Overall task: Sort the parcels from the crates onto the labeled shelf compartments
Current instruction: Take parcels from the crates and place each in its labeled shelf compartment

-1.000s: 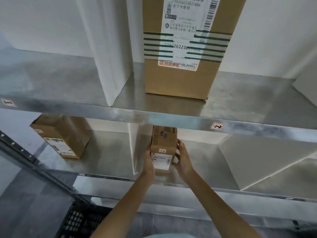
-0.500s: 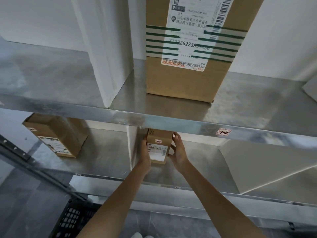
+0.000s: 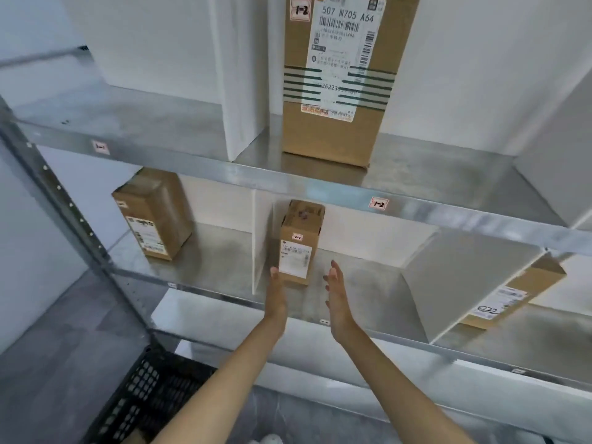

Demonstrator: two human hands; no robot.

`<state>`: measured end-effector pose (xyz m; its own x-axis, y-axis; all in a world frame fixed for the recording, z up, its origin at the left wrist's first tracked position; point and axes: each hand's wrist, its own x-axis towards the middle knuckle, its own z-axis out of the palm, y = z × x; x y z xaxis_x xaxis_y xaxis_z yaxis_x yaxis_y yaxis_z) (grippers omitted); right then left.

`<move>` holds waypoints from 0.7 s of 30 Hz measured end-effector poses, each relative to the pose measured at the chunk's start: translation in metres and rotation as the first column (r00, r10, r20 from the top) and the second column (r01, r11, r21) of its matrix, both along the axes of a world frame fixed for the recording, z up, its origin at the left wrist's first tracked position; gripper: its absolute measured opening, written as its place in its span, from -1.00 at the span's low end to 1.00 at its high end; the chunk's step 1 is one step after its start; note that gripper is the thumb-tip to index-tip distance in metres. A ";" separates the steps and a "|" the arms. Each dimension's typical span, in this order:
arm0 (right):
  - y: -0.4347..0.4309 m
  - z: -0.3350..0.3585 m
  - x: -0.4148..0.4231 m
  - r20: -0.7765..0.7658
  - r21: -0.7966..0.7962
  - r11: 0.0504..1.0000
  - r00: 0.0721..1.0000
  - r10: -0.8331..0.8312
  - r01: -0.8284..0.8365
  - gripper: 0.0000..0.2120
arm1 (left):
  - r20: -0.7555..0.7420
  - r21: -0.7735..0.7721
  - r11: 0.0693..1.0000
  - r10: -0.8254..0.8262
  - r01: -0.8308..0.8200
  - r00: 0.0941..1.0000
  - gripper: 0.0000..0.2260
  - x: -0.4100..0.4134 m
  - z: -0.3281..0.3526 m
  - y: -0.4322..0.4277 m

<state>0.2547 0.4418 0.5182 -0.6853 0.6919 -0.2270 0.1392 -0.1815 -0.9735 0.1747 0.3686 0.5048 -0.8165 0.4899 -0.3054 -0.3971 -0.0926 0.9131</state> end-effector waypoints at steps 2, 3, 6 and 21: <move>-0.025 0.007 0.019 -0.045 0.052 0.998 0.998 0.044 -0.042 -0.38 | -0.032 -0.022 0.999 -0.035 0.034 0.999 -0.50 0.021 0.000 -0.025; -0.039 0.009 0.026 -0.058 0.074 0.995 0.996 0.070 -0.066 -0.38 | -0.023 -0.057 0.998 -0.025 0.024 0.999 -0.49 0.030 0.000 -0.038; -0.079 0.005 0.042 -0.003 0.072 0.989 0.991 0.132 -0.132 -0.42 | 0.012 -0.159 0.986 0.058 -0.056 0.998 -0.46 0.054 0.000 -0.086; -0.314 -0.059 0.001 0.202 -0.122 0.755 0.729 0.654 -0.644 -0.63 | 0.140 -0.343 0.756 0.628 -0.558 0.765 -0.44 0.064 -0.066 -0.387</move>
